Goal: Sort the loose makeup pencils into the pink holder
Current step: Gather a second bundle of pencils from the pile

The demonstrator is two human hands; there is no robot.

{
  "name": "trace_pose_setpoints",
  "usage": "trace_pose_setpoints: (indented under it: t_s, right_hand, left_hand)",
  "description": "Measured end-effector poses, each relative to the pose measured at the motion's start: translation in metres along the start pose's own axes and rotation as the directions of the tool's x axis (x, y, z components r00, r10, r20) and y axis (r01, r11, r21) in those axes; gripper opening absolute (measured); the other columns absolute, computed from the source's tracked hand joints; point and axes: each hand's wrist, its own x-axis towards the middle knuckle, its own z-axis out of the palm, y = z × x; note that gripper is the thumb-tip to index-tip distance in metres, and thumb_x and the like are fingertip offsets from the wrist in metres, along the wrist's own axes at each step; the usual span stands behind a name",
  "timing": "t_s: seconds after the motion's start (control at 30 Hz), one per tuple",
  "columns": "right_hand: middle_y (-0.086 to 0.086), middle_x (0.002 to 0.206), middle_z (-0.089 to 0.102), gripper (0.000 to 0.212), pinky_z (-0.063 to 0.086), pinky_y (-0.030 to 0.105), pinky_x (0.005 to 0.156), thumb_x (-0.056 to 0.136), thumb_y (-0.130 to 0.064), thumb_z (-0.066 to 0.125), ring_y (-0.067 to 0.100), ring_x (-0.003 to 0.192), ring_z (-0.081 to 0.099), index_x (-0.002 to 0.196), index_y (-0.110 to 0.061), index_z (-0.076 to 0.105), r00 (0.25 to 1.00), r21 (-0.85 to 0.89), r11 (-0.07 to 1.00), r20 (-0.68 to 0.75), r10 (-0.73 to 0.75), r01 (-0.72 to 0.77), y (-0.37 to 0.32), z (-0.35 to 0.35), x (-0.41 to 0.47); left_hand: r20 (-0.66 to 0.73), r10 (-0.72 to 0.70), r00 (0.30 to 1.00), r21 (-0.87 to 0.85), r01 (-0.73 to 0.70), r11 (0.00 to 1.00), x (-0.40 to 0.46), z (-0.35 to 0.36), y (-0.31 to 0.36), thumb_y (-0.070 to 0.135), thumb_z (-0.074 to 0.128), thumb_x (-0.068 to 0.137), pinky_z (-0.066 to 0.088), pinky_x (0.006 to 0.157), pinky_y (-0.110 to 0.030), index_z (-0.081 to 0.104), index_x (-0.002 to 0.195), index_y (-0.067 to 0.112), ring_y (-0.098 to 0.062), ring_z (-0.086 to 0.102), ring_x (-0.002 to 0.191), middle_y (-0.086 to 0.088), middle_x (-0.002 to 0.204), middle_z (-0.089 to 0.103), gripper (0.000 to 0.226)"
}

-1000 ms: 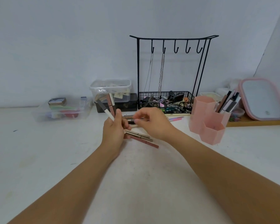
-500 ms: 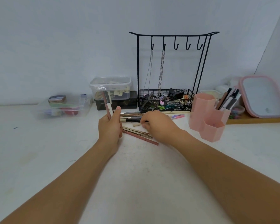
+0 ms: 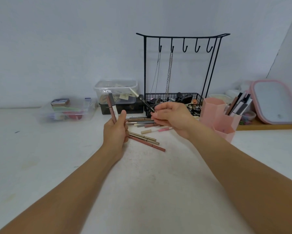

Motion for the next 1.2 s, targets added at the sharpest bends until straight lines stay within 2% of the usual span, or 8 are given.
trace_pose_setpoints:
  t_s: [0.1, 0.23, 0.33, 0.43, 0.6, 0.73, 0.87, 1.2]
  right_hand:
    - [0.012, 0.102, 0.076, 0.028, 0.059, 0.020, 0.073, 0.089, 0.003, 0.069, 0.015, 0.083, 0.071, 0.116, -0.007, 0.067, 0.988, 0.161, 0.981, 0.128, 0.084, -0.105, -0.001, 0.017, -0.004]
    - [0.016, 0.106, 0.072, 0.023, 0.052, 0.021, 0.074, 0.087, 0.006, 0.069, 0.017, 0.088, 0.061, 0.106, -0.007, 0.071, 0.965, 0.122, 0.982, 0.235, 0.113, -0.145, 0.014, 0.041, -0.010]
    - [0.015, 0.094, 0.075, 0.027, 0.060, 0.026, 0.082, 0.082, 0.013, 0.071, 0.021, 0.086, 0.072, 0.106, 0.001, 0.070, 0.954, 0.076, 0.989, 0.281, 0.103, -0.129, 0.021, 0.047, -0.017]
    - [0.012, 0.077, 0.076, 0.025, 0.062, 0.030, 0.076, 0.074, 0.016, 0.077, 0.020, 0.073, 0.075, 0.096, 0.003, 0.071, 0.970, -0.067, 0.998, 0.242, 0.027, -0.011, 0.024, 0.048, -0.018]
    - [0.008, 0.074, 0.074, 0.011, 0.062, 0.029, 0.073, 0.078, -0.006, 0.084, 0.016, 0.068, 0.069, 0.082, -0.003, 0.074, 0.977, -0.313, 0.944, 0.208, -0.040, 0.105, 0.016, 0.040, -0.012]
    - [-0.003, 0.088, 0.074, 0.001, 0.058, 0.031, 0.074, 0.087, -0.013, 0.076, 0.011, 0.081, 0.068, 0.088, -0.015, 0.075, 0.957, -0.770, 0.579, 0.140, -0.255, 0.267, 0.002, 0.003, 0.006]
    - [0.009, 0.100, 0.073, 0.019, 0.057, 0.039, 0.084, 0.084, 0.004, 0.064, 0.029, 0.093, 0.068, 0.096, -0.007, 0.074, 0.984, -0.986, 0.124, 0.092, -0.153, 0.111, 0.010, -0.033, 0.025]
    - [0.009, 0.087, 0.074, 0.013, 0.061, 0.041, 0.077, 0.080, 0.000, 0.068, 0.027, 0.081, 0.069, 0.084, -0.010, 0.075, 0.990, -0.995, 0.088, 0.044, -0.131, 0.056, 0.020, -0.043, 0.031]
  left_hand:
    - [0.045, 0.022, 0.999, -0.028, -0.020, 0.999, -0.002, 0.002, 0.001, 0.046, 0.060, 0.098, 0.025, 0.038, -0.020, 0.048, 0.079, 0.020, -0.006, 0.029, 0.042, 0.010, 0.051, 0.037, 0.034]
    - [0.082, 0.079, 0.993, -0.087, -0.072, 0.994, -0.007, 0.004, 0.003, 0.058, 0.067, 0.085, 0.028, 0.038, -0.020, 0.053, 0.083, 0.020, -0.006, 0.032, 0.042, 0.010, 0.050, 0.038, 0.040]
    - [0.111, 0.124, 0.986, -0.027, -0.122, 0.992, -0.007, 0.004, 0.002, 0.045, 0.081, 0.076, 0.035, 0.040, -0.020, 0.059, 0.079, 0.016, -0.007, 0.046, 0.043, 0.007, 0.054, 0.052, 0.036]
    - [0.123, 0.156, 0.980, 0.047, -0.162, 0.986, -0.007, 0.006, -0.002, 0.020, 0.077, 0.088, 0.038, 0.040, -0.018, 0.062, 0.080, 0.012, -0.006, 0.052, 0.043, 0.004, 0.056, 0.060, 0.018]
    - [0.085, 0.116, 0.990, 0.160, -0.128, 0.979, -0.005, 0.005, -0.004, 0.043, 0.059, 0.100, 0.045, 0.050, -0.027, 0.052, 0.067, 0.015, -0.016, 0.054, 0.054, -0.002, 0.059, 0.053, 0.043]
    - [0.061, 0.114, 0.992, 0.117, -0.120, 0.986, -0.005, 0.006, -0.003, 0.046, 0.053, 0.102, 0.047, 0.047, -0.026, 0.051, 0.062, 0.017, -0.015, 0.056, 0.060, -0.001, 0.060, 0.055, 0.049]
    - [0.115, 0.085, 0.990, 0.073, -0.094, 0.993, -0.008, 0.006, -0.001, 0.045, 0.052, 0.103, 0.042, 0.041, -0.025, 0.047, 0.066, 0.017, -0.013, 0.052, 0.050, 0.002, 0.053, 0.050, 0.047]
    - [0.168, -0.045, 0.985, 0.090, 0.030, 0.995, -0.007, 0.005, 0.000, 0.032, 0.068, 0.096, 0.021, 0.040, -0.023, 0.035, 0.065, 0.022, -0.012, 0.027, 0.046, 0.005, 0.049, 0.034, 0.046]
